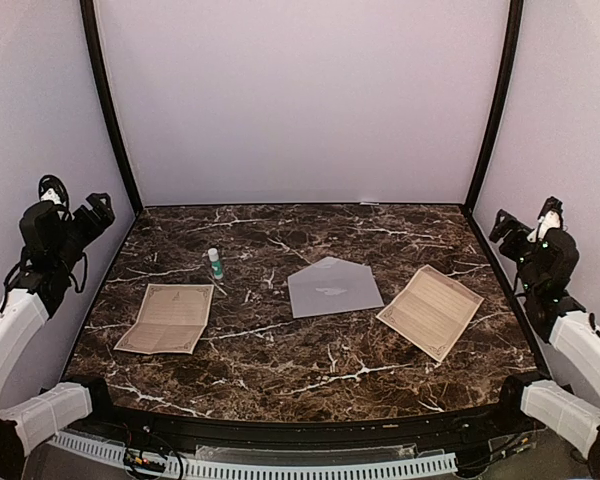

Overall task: Place the letter into the envelope and seal it
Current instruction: Pick up the letter from the center of the board.

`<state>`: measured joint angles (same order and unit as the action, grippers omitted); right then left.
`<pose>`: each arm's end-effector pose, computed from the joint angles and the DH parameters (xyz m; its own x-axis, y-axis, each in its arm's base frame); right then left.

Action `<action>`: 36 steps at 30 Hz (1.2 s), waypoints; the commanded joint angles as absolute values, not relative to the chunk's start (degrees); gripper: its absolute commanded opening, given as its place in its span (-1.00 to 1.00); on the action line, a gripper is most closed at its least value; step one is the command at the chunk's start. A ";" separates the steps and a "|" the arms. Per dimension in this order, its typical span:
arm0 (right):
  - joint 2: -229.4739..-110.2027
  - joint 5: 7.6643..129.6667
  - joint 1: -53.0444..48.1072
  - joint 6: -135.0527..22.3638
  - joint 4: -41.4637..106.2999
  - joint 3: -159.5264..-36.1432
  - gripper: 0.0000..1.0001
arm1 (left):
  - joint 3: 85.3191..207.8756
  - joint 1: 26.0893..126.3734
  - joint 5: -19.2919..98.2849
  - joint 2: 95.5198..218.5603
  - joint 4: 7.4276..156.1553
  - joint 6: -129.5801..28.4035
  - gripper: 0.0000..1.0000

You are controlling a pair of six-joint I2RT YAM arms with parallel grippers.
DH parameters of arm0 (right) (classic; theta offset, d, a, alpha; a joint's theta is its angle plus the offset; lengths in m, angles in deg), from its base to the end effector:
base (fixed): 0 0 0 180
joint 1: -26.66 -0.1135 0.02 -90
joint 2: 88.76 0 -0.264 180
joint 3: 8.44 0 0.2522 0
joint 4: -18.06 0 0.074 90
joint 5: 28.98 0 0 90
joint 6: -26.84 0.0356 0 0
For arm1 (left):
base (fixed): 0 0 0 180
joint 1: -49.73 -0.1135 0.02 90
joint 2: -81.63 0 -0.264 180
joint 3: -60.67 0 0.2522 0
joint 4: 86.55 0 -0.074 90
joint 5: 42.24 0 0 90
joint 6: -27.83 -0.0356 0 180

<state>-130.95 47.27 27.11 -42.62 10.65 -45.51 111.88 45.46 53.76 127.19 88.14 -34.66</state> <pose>0.1840 -0.0099 0.2726 0.1234 0.3398 -0.9323 0.2155 0.9079 0.3595 0.1947 0.0183 0.3275 0.0876 -0.4541 -0.8866 -0.1554 0.8729 -0.4624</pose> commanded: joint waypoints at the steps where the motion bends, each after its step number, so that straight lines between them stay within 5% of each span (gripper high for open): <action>1: -130.83 46.91 27.01 -40.42 16.70 -46.57 0.97 | 116.40 45.34 53.16 128.32 76.49 -34.91 0.98; 11: -135.83 52.95 27.01 -34.40 40.28 -57.47 0.97 | 128.05 45.41 45.18 132.73 69.00 -47.58 0.98; 16: -139.87 64.16 27.01 -29.93 44.87 -55.88 0.97 | 129.66 47.47 38.06 138.36 69.80 -47.78 0.98; 21: -142.27 63.07 27.08 -24.67 48.31 -52.31 0.97 | 126.97 49.30 27.08 140.01 76.21 -48.01 0.98; 31: -148.66 77.24 38.82 -22.50 33.80 -42.13 0.91 | 123.93 49.29 30.56 137.25 75.15 -49.86 0.98; 36: -151.83 81.45 39.97 -22.06 26.77 -39.77 0.68 | 123.56 49.30 30.42 136.91 75.46 -49.35 0.98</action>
<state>-150.36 75.44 39.22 -22.95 36.55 -40.92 124.58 49.31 30.63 138.21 74.06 -48.69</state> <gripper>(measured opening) 0.882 0.990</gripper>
